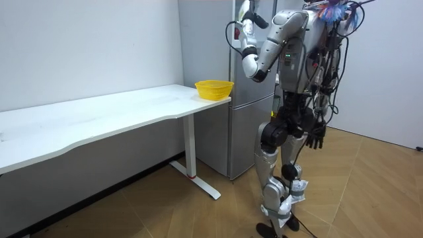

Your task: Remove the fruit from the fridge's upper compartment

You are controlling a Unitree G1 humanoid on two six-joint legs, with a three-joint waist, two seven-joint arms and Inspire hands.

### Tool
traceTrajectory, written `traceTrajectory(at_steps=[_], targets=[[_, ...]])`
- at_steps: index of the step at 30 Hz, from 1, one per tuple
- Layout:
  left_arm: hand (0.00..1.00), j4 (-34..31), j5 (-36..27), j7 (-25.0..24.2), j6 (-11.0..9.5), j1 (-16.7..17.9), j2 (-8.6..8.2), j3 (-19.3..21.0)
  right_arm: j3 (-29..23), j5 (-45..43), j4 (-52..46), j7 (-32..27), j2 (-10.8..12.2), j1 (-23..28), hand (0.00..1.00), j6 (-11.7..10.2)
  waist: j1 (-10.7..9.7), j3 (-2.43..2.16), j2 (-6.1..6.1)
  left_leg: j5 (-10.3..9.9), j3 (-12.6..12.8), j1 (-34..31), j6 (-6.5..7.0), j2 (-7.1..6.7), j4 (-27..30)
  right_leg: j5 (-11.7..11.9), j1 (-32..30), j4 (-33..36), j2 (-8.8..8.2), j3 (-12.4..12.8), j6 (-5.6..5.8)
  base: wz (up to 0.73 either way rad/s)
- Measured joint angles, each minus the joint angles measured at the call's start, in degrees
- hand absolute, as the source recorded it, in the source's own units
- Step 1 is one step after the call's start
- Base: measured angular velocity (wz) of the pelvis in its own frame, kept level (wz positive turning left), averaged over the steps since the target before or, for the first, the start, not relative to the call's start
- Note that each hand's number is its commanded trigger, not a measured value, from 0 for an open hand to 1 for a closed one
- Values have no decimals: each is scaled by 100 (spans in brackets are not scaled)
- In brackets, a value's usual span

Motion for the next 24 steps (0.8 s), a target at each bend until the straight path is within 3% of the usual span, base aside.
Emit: traceTrajectory(at_steps=[1, 6, 9, 11, 12, 14, 17, 19, 23, 24], targets=[[0, -8, 116, 145, -154, 39, -2, 116, 7, -2, 3, -31, 0, -35, 0, -53, 91, -5, -15, 1, -27, 4, 0, -3, 2, 2, 13, 6, -6, -27, 2, 17], [0, -38, 782, 854, -496, 431, -15, 808, -10, -130, 18, -228, 57, 9, 0, -208, 322, -21, 33, 1, -190, 108, 1, -19, 42, 1, 236, -105, -24, -162, 9, 17], [0, -38, 1029, 1364, -611, 596, -94, 1357, -74, -258, 49, -337, 99, 96, 0, -252, 450, 8, 115, 11, -329, 77, 4, -49, 47, -3, 238, -101, -56, -275, 17, 16], [0, -37, 1007, 1731, -770, 862, -155, 1725, -107, -265, 16, -400, 116, 150, 0, -257, 510, -2, 173, 47, -363, 83, 11, -82, 29, -28, 232, -72, -85, -292, 27, 6], [0, -27, 1000, 2004, -902, 1178, -209, 1961, -127, -261, 10, -441, 141, 250, 0, -256, 589, -8, 196, 55, -362, 89, 10, -85, 26, -44, 217, -42, -88, -275, 23, -6], [0, 5, 992, 2358, -929, 1625, -268, 2326, -178, -261, -3, -446, 182, 307, 0, -256, 667, 0, 179, 55, -379, 84, 9, -86, 32, -90, 189, 35, -96, -288, 8, 3], [0, 446, 1007, 3000, -978, 2035, -289, 2934, -362, -261, -9, -514, 165, 426, 0, -237, 773, 11, 142, 56, -479, 77, 6, -95, 36, -116, 211, 45, -112, -387, 2, 16], [0, 961, 850, 3492, -1007, 2541, -290, 3341, -460, -207, -31, -596, 142, 486, 0, -209, 859, 15, 139, 56, -480, 72, 4, -95, 41, -124, 198, 58, -113, -383, -4, 2], [0, 2112, -37, 4019, -1002, 3178, -376, 3550, -510, -196, -200, -608, 145, 547, 0, -58, 920, 29, 137, 56, -501, 84, 4, -118, 44, -188, 171, 163, -146, -402, 6, 3], [0, 2623, -237, 4127, -997, 3357, -470, 3537, -511, -208, -289, -593, 148, 549, 0, 4, 918, 32, 135, 56, -503, 89, 4, -130, 41, -212, 156, 209, -165, -412, 10, 0]])
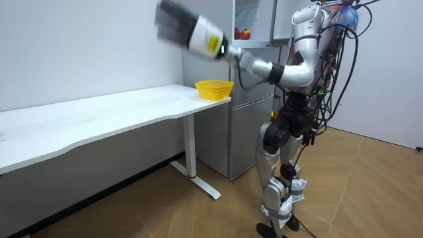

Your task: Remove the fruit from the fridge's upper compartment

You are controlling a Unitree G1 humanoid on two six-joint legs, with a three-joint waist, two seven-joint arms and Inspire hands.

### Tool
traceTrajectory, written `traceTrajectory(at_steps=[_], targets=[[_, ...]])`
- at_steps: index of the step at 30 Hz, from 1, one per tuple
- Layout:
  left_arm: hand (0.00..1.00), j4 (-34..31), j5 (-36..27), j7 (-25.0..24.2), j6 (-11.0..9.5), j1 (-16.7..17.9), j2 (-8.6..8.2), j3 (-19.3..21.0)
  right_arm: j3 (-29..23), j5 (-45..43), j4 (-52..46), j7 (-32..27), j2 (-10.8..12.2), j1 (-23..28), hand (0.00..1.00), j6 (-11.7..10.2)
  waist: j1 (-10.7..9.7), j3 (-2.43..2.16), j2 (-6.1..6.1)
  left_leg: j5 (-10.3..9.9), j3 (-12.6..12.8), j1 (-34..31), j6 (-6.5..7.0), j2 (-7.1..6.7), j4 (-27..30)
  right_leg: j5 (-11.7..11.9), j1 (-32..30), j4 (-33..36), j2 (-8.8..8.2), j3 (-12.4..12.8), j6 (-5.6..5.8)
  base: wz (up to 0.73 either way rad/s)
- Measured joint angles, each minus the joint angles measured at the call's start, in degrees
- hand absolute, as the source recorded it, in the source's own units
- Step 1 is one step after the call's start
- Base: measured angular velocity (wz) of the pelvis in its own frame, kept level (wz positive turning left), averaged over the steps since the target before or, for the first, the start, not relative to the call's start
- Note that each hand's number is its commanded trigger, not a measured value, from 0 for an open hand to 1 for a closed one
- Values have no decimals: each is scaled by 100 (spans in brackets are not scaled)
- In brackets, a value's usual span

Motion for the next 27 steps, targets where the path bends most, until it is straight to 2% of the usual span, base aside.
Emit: traceTrajectory(at_steps=[1, 2, 3, 4, 5, 7, 8, 10, 12, 14, 16, 19, 21, 24, 27], targets=[[0, 668, -66, 91, 3, 117, -98, -63, -12, -2, -66, 17, -1, 6, 0, 12, -1, -1, -5, 0, -16, 5, 1, -11, -2, -10, -2, 20, -14, -4, 8, 0], [0, 1036, -92, 116, 11, 162, -134, -113, -21, -5, -97, 29, 1, 7, 0, 21, -11, -3, -9, -1, -31, 5, 2, -15, 0, -10, 2, 21, -17, -5, 10, 8], [0, 1651, -312, 156, 92, 215, -178, -232, -94, -24, -138, 69, 31, 35, 0, 38, -38, 6, -33, -2, -80, -8, 4, -27, 1, -13, 3, 22, -23, -18, 17, 15], [0, 2209, -482, 154, 142, 221, -223, -336, -146, -38, -164, 136, 64, 51, 0, 46, -44, 17, -99, -4, -145, -16, 7, -39, -6, -16, 10, 16, -26, -49, 22, 15], [0, 2503, -545, 150, 144, 223, -231, -401, -167, -36, -172, 173, 68, 48, 0, 62, -37, -1, -88, -6, -154, -12, 10, -38, -17, -16, 19, 9, -24, -54, 23, 9], [0, 3708, -955, 115, 182, 163, -279, -739, -333, -51, -219, 208, 67, 25, 0, 118, -54, -11, -145, -14, -171, -10, 23, -42, -70, -11, 44, 3, -36, -94, 30, 0], [0, 4014, -962, 89, 206, 136, -306, -830, -356, -64, -214, 204, 68, 34, 0, 120, -66, -9, -157, -17, -172, -16, 27, -43, -76, -11, 44, 4, -39, -99, 31, 0], [0, 5179, -965, -123, 243, 102, -322, -1397, -329, -58, -254, 206, 85, 43, 0, 116, -112, -7, -203, -18, -166, -17, 29, -45, -98, -10, 49, -10, -42, -109, 33, 0], [0, 5859, -1064, -330, 329, 46, -410, -1576, -345, -85, -247, 207, 137, 35, 0, 157, -159, -14, -213, -20, -165, 7, 31, -45, -106, -10, 51, -18, -38, -103, 34, -3], [0, 6539, -1157, -545, 435, -5, -517, -1587, -339, -89, -236, 209, 157, 18, 0, 233, -155, -1, -225, -19, -98, 71, 31, -37, -111, -10, 51, -20, -18, -25, 34, -17], [0, 7299, -1031, -990, 655, -17, -550, -1692, -344, -278, -233, 213, 183, 41, 0, 244, -207, -5, -207, -19, -83, 127, 31, -36, -155, -11, 88, -48, -4, 25, 35, -12], [0, 7553, -818, -1381, 888, 27, -557, -1712, -338, -377, -228, 236, 256, 59, 0, 267, -224, -1, -222, -19, -78, 172, 31, -33, -190, -12, 134, -95, 8, 33, 38, 0], [0, 7563, -678, -1508, 966, 28, -557, -1828, -327, -388, -225, 240, 268, 47, 0, 309, -255, 2, -217, -19, -78, 150, 31, -33, -200, -9, 139, -102, 4, 22, 43, 3], [0, 7562, 27, -1662, 1138, -187, -551, -1907, -326, -404, -212, 227, 275, 19, 0, 317, -352, 8, -216, -20, -83, 98, 31, -33, -194, -2, 125, -106, -5, -11, 54, 6], [0, 7554, 410, -1862, 1165, -371, -501, -2048, -330, -397, -213, 211, 273, -70, 0, 341, -468, 11, -203, -20, -81, 92, 32, -31, -207, -2, 118, -97, -2, -1, 54, -1]])
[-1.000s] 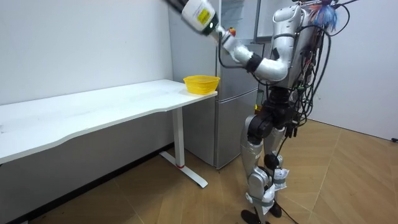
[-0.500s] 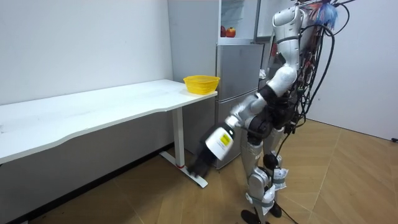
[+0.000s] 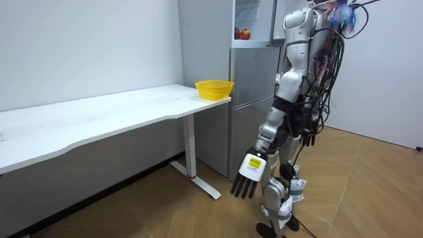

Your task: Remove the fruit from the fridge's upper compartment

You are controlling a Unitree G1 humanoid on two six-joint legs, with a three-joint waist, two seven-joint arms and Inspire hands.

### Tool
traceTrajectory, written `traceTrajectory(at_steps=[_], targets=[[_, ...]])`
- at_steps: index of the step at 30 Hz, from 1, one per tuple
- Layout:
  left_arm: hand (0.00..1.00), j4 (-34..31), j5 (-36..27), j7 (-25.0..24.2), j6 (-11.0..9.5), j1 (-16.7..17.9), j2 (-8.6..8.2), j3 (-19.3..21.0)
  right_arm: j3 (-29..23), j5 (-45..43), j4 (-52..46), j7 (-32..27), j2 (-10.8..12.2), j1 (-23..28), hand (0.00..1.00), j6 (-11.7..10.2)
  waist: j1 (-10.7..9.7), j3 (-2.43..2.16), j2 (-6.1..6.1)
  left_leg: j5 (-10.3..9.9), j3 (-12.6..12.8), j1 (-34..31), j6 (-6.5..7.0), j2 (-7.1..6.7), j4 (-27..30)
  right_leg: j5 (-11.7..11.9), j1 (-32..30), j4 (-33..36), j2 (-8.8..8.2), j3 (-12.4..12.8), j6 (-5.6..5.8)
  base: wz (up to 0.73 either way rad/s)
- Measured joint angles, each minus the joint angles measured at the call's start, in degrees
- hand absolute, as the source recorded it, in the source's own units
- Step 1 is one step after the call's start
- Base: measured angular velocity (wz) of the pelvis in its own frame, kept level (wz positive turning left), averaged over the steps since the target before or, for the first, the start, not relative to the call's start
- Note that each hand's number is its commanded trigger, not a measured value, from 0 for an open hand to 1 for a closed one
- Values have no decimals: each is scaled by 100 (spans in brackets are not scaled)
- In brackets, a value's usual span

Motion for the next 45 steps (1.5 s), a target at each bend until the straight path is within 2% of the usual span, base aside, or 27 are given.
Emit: traceTrajectory(at_steps=[5, 7, 9, 13, 17, 21, 25, 27, 30, 32, 34, 37, 41, 44, 45], targets=[[0, -6, 515, -299, 194, -110, 40, 1, 0, -15, -79, 1, -4, 24, 0, 82, -75, -9, 40, -1, 103, -5, 0, 10, 8, 2, -61, 5, 21, 92, 0, -11], [0, 9, 1004, -446, 335, -97, 60, -167, 5, -39, -94, 1, -3, 42, 0, 130, -189, -7, 39, 0, 102, -30, 0, 6, 1, 2, -96, 8, 18, 93, 2, 0], [0, 67, 1211, -542, 411, -110, 92, -352, 8, -38, -85, 3, -2, 42, 0, 151, -212, -7, 34, -1, 106, -26, 0, 6, 0, -2, -95, 1, 21, 106, 6, 0], [0, 110, 1235, -699, 515, -179, 90, -730, 74, -37, -75, -1, 7, 32, 0, 190, -326, -11, 5, 0, 117, 3, 1, 0, 2, -6, -84, -5, 21, 137, 12, -1], [0, 100, 1236, -746, 536, -274, 91, -780, 125, -53, -146, -10, 18, 2, 0, 222, -342, -7, -46, 1, 142, 8, 2, -3, 23, -5, -85, 6, 19, 167, 14, -5], [0, 94, 1414, -752, 527, -366, 147, -983, 229, -222, -588, -76, 13, 2, 0, 271, -321, 1, -88, 1, 287, 1, 2, 6, 27, -1, -133, 31, 35, 303, 22, -15], [0, -80, 1798, -744, 525, -396, 157, -1003, 218, -508, -1718, -326, 15, 12, 0, 239, -339, 21, -119, 2, 421, -58, 2, 13, 33, 37, -287, 95, 38, 387, 30, -16], [0, -106, 1852, -735, 523, -476, 174, -1112, 227, -478, -2302, -423, 26, 64, 0, 125, -339, 33, -103, 2, 425, -98, 3, 17, 43, 64, -308, 73, 41, 387, 35, -3], [0, -342, 1849, -735, 460, -427, 181, -1138, 248, -412, -3668, -453, 181, 374, 0, 51, -334, 27, -103, 2, 426, -107, 3, 28, 29, 75, -301, 23, 54, 374, 28, 0], [0, -475, 1850, -719, 407, -374, 196, -1186, 370, -422, -4315, -460, 232, 568, 0, -85, -352, 24, -105, 2, 427, -111, 3, 38, 18, 85, -299, -8, 71, 384, 21, 0], [0, -545, 1852, -706, 332, -342, 178, -1208, 451, -437, -4992, -469, 264, 767, 0, -205, -379, -23, -67, 2, 447, -110, 2, 43, 15, 84, -303, -7, 81, 405, 20, -2], [0, -567, 1852, -707, 171, -227, 173, -1205, 453, -387, -5817, -495, 267, 1033, 0, -296, -384, -45, -23, 3, 585, -120, 1, 55, 17, 89, -354, -3, 104, 545, 12, -22], [0, -584, 1851, -746, 110, -140, 191, -1220, 474, -246, -7027, -510, 266, 1277, 0, -312, -513, -36, 6, 3, 675, -131, 0, 59, 17, 89, -399, 11, 119, 624, 12, -15], [0, -573, 1851, -751, -77, -159, 226, -1349, 470, -99, -8031, -562, 267, 1285, 0, -459, -657, -44, 20, 3, 731, -179, 0, 70, 18, 101, -465, 29, 129, 653, 5, -7], [0, -546, 1851, -750, -181, -178, 231, -1398, 471, -3, -8437, -611, 266, 1281, 0, -529, -656, -32, 15, 3, 744, -199, 0, 76, 18, 113, -497, 36, 137, 666, -1, -7]])
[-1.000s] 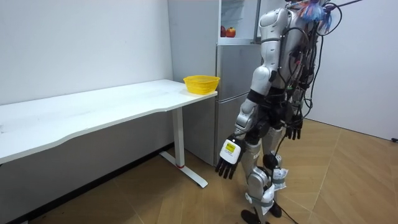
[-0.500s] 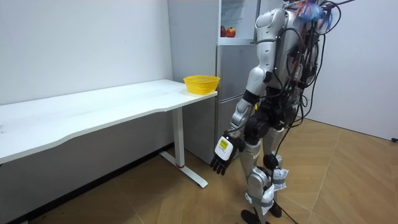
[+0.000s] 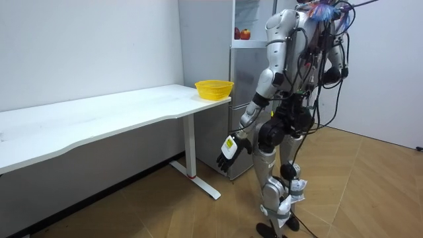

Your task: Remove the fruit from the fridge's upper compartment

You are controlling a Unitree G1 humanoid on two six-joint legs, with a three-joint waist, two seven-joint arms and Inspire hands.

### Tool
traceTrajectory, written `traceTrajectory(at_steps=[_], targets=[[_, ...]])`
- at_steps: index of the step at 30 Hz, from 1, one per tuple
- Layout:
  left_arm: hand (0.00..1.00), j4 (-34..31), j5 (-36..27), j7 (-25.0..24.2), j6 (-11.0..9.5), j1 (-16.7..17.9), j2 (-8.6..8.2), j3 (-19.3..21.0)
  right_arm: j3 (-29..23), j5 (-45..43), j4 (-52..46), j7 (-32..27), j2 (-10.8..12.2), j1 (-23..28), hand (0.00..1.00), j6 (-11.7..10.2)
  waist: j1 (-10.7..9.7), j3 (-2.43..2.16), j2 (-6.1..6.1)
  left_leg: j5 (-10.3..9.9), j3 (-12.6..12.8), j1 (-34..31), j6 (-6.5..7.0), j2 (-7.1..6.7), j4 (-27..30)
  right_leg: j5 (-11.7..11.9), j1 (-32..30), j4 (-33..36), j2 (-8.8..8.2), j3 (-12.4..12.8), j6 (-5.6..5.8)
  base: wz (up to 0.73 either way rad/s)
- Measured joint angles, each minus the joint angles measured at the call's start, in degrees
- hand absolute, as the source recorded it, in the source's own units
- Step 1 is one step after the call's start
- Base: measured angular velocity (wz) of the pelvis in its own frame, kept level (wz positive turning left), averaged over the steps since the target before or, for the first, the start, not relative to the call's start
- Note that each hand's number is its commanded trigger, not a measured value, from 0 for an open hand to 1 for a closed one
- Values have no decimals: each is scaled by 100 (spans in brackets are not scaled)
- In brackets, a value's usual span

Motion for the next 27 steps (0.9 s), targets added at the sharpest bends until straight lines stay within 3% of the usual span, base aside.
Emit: traceTrajectory(at_steps=[3, 7, 10, 18, 27], targets=[[0, 84, -4, 2, -142, -16, 36, -121, 97, -6, -717, -208, -25, -73, 0, -231, 8, -9, -7, 0, 22, -7, 0, 20, -1, 20, -12, -20, 31, 38, -20, -8], [0, 310, -2, -41, -227, -72, 96, -188, 220, -102, -1472, -279, -133, -246, 0, -356, 22, -21, -5, 0, 43, -98, -1, 35, 7, 45, -113, -7, 50, 55, -30, -1], [0, 474, 1, -130, -265, -95, 104, -221, 233, -136, -1645, -309, -157, -543, 0, -495, 49, -12, 8, 1, 92, -127, -2, 39, 7, 70, -164, 13, 59, 101, -26, -8], [0, 558, -2, -186, -281, -165, 173, -402, 428, -111, -1783, -565, -167, -958, 0, -603, 165, 2, 0, 1, 82, -189, -1, 42, 19, 108, -197, 79, 58, 109, -18, -1], [0, 882, 3, -259, -305, -299, 338, -474, 405, 252, -1782, -818, -483, -1650, 0, -750, 181, 37, -208, 2, -43, -177, 0, 50, 90, 131, -68, -48, 42, -28, -25, 8]])
